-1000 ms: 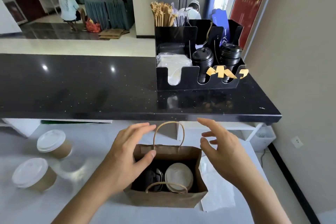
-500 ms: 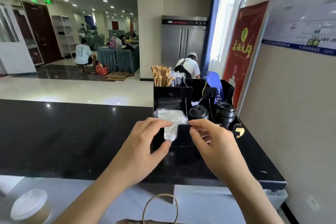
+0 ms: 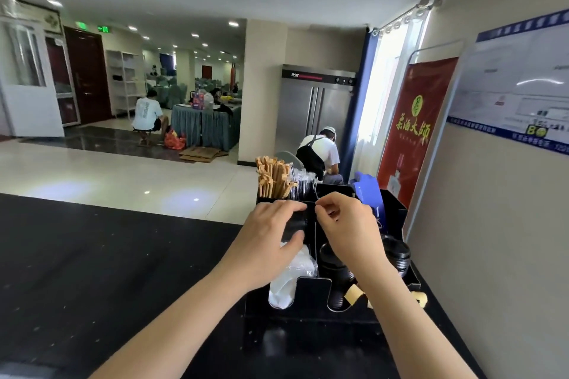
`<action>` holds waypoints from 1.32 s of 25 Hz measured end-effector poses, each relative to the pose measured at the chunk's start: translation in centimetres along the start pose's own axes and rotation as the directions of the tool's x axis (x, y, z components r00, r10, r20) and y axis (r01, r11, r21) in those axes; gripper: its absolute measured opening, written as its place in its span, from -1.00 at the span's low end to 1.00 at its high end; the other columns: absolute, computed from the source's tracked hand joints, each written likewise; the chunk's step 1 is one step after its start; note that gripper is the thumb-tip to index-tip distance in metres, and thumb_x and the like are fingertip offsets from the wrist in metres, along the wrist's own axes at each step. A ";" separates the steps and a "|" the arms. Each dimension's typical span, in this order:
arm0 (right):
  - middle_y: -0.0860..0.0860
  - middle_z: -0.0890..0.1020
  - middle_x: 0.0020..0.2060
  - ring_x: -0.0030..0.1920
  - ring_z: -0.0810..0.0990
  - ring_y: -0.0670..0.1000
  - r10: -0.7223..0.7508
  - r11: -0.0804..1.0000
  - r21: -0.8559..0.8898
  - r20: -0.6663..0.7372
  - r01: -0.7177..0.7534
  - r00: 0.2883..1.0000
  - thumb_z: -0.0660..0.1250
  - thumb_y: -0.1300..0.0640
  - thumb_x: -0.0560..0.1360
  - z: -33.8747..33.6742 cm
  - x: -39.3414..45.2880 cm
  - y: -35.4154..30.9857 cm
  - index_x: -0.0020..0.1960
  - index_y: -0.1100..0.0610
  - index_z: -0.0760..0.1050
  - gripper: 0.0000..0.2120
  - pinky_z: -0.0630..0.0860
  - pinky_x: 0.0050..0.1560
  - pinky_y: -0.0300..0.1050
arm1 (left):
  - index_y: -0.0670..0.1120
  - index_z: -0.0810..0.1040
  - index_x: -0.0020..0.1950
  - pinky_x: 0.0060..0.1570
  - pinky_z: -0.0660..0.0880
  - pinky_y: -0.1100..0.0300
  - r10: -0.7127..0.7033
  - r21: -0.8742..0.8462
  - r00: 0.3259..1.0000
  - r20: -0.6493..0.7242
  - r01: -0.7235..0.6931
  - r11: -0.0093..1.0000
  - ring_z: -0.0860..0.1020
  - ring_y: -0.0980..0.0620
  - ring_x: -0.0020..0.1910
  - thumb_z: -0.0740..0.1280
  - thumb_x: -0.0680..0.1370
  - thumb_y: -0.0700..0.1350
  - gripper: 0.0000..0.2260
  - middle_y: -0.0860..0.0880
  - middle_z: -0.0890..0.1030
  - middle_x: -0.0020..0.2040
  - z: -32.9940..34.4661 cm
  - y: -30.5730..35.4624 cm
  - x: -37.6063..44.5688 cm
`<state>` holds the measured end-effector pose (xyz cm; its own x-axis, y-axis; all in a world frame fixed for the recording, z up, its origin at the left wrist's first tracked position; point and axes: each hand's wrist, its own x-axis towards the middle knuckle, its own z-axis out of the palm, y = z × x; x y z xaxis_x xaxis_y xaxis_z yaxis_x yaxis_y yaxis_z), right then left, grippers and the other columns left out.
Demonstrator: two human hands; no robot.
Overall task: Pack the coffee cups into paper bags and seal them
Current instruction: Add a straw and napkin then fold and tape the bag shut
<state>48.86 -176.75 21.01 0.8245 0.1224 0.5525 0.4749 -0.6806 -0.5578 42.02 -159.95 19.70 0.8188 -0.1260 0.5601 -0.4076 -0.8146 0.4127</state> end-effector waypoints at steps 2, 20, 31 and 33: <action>-0.14 0.71 -0.17 -0.10 0.66 -0.06 0.025 0.999 -0.027 -0.008 -0.025 1.000 0.38 0.04 0.56 1.5 2.3 0.5 0.02 -0.01 0.67 -0.89 0.60 -0.06 -0.04 | 0.08 0.34 0.52 0.40 0.27 0.18 -0.028 -0.003 0.999 0.015 0.028 1.000 0.29 0.11 0.41 0.28 0.65 -0.02 -0.57 0.16 0.41 0.45 0.8 -0.8 1.2; 0.08 0.68 -0.03 0.03 0.64 0.17 0.149 0.922 -0.369 0.053 -0.120 0.987 0.43 -0.08 0.53 8.1 11.5 2.2 0.10 0.04 0.64 -0.76 0.42 -0.15 -0.10 | 0.02 -0.04 0.68 0.56 -0.20 0.14 -0.040 0.271 0.986 0.159 -0.005 0.963 -0.14 0.03 0.65 0.16 0.68 0.09 -0.38 0.05 -0.04 0.68 4.8 -5.2 3.9; -0.05 0.61 -0.21 -0.15 0.59 0.03 0.160 0.979 -0.141 0.095 -0.146 0.983 0.41 0.06 0.50 7.2 11.5 2.4 -0.05 0.05 0.57 -0.91 0.44 -0.22 -0.12 | 0.06 0.02 0.66 0.57 -0.03 0.04 -0.045 0.271 0.980 0.192 -0.009 0.963 -0.27 0.04 0.64 0.24 0.63 0.10 -0.34 0.07 -0.17 0.67 5.8 -5.9 3.3; -0.06 0.61 -0.21 -0.13 0.59 0.02 0.163 0.985 -0.072 0.111 -0.156 0.980 0.41 0.09 0.50 7.1 11.6 2.6 -0.03 0.08 0.57 -0.92 0.44 -0.20 -0.13 | 0.06 0.06 0.65 0.57 -0.03 0.04 -0.043 0.279 0.980 0.195 -0.013 0.960 -0.28 0.04 0.63 0.24 0.63 0.10 -0.37 0.07 -0.18 0.67 6.0 -6.1 3.2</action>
<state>61.81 -171.97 21.59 0.9197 0.0892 0.3823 0.3176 -0.7414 -0.5911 49.53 -158.75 14.67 0.8985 -0.1989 0.3912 -0.2898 -0.9383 0.1886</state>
